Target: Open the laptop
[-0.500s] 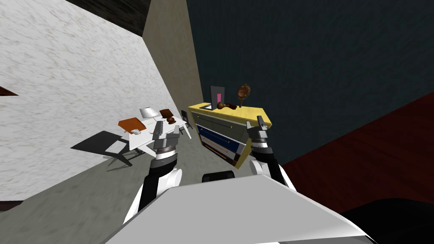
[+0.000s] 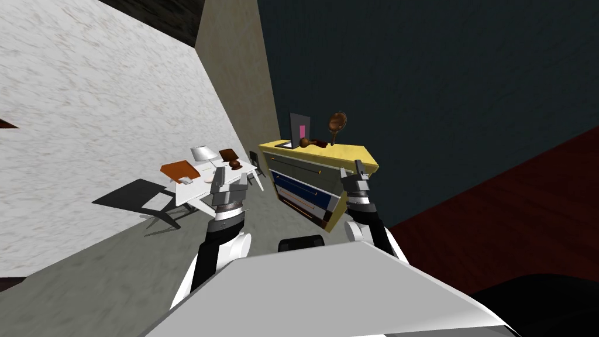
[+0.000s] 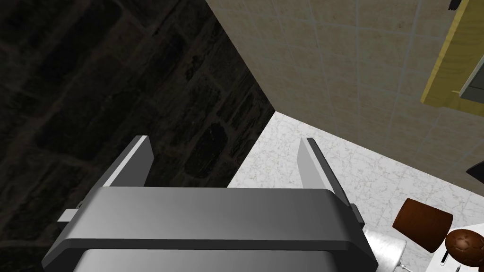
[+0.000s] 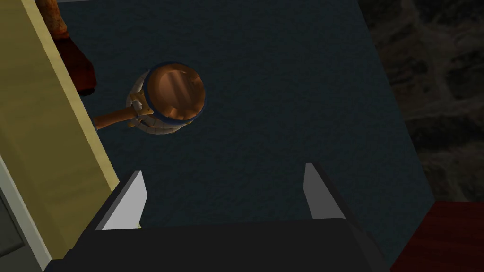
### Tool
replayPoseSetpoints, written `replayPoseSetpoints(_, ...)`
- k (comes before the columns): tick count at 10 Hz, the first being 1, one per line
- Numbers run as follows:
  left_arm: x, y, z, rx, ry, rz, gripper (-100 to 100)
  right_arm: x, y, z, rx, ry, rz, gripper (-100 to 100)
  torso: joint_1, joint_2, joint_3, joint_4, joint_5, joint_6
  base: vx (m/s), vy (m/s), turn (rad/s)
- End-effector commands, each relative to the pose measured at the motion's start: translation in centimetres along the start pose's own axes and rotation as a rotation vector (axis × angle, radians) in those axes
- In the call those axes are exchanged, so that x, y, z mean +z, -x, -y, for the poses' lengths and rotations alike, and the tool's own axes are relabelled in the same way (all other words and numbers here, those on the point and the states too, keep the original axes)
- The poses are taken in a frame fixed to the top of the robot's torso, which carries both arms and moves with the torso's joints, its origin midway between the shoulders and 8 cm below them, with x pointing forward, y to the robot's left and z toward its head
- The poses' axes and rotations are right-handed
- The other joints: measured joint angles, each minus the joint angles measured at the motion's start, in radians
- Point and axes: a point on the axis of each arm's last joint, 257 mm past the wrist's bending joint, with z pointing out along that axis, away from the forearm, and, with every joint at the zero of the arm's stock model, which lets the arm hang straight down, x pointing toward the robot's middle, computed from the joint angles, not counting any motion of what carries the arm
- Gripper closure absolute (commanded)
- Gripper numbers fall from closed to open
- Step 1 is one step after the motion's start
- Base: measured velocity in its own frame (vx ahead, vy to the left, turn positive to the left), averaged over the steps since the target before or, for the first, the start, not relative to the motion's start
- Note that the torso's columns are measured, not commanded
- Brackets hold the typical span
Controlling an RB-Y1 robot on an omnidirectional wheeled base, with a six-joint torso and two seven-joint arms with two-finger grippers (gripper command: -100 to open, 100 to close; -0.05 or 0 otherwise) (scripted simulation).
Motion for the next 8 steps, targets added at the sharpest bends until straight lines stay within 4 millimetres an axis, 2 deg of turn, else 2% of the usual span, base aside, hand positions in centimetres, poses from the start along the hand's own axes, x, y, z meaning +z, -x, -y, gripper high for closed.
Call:
replayPoseSetpoints(1, 0.0, 0.0, 0.0, 0.000, 0.000, 0.000, 0, 0.0, 0.0, 0.0, 0.000, 0.000, 0.000, 0, 0.000, 0.074, -0.147, 0.074, 0.000, 0.000, 0.000, 0.000, 0.000)
replayPoseSetpoints(4, 0.0, 0.0, 0.0, 0.000, 0.000, 0.000, 0, 0.0, 0.0, 0.0, 0.000, 0.000, 0.000, 0, 0.000, 0.296, -0.590, 0.295, 0.000, 0.000, 0.000, 0.000, 0.000)
replayPoseSetpoints(5, 0.0, 0.0, 0.0, 0.000, 0.000, 0.000, 0, -0.5, 0.3, 0.8, -0.037, -0.026, -0.024, -100, 0.000, 0.369, -0.738, 0.369, 0.000, 0.000, 0.016, 0.021, -0.036)
replayPoseSetpoints(6, 0.0, 0.0, 0.0, 0.000, 0.000, 0.000, 0, -0.9, 0.7, 1.5, -0.071, -0.052, -0.038, -100, 0.001, 0.403, -0.807, 0.402, 0.000, 0.000, 0.033, 0.053, -0.045)
replayPoseSetpoints(8, 0.0, 0.0, 0.0, 0.000, 0.001, 0.000, 0, -2.2, 2.4, 3.3, -0.162, -0.122, -0.061, -100, 0.003, 0.414, -0.831, 0.414, 0.001, 0.000, 0.039, 0.084, -0.081)
